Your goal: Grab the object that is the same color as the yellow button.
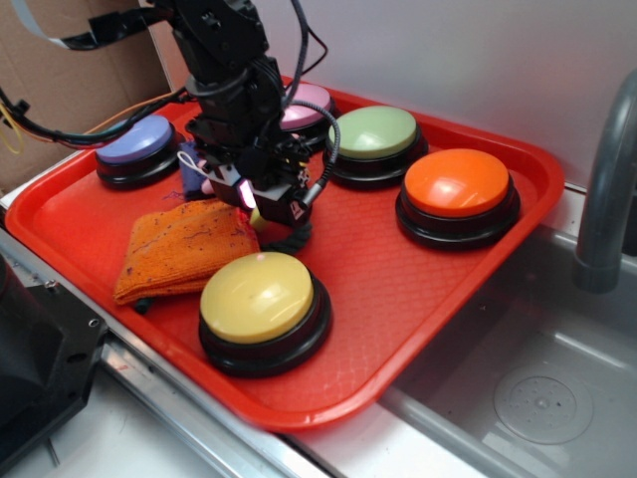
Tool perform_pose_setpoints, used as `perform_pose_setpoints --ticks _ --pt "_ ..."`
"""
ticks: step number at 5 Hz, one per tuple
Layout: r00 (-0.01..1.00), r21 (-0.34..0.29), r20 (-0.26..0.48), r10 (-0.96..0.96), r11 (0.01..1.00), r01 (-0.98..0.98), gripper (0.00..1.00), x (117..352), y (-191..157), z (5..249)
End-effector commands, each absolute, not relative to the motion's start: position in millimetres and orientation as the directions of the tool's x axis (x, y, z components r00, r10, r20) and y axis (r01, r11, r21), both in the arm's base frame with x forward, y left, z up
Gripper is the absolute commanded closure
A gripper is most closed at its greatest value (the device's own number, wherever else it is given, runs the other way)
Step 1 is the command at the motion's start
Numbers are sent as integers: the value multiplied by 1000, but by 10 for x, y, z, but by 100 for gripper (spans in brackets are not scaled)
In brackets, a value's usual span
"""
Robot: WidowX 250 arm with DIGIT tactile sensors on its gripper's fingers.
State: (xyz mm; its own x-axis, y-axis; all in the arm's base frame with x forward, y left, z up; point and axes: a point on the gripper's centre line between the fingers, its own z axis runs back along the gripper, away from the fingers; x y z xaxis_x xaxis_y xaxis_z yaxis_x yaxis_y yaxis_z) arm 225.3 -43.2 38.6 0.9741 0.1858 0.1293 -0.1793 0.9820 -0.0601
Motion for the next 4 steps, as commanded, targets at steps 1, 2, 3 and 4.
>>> perform_pose_setpoints --ticks 1,2,3,4 --pt "956 -32 191 222 975 -220 100 2319 -479 591" --pt "946 -13 229 229 973 -232 100 2301 -487 776" --pt "953 -25 227 202 979 -202 100 2280 -467 1071" --pt "969 -49 179 169 985 -163 100 2213 -322 1412"
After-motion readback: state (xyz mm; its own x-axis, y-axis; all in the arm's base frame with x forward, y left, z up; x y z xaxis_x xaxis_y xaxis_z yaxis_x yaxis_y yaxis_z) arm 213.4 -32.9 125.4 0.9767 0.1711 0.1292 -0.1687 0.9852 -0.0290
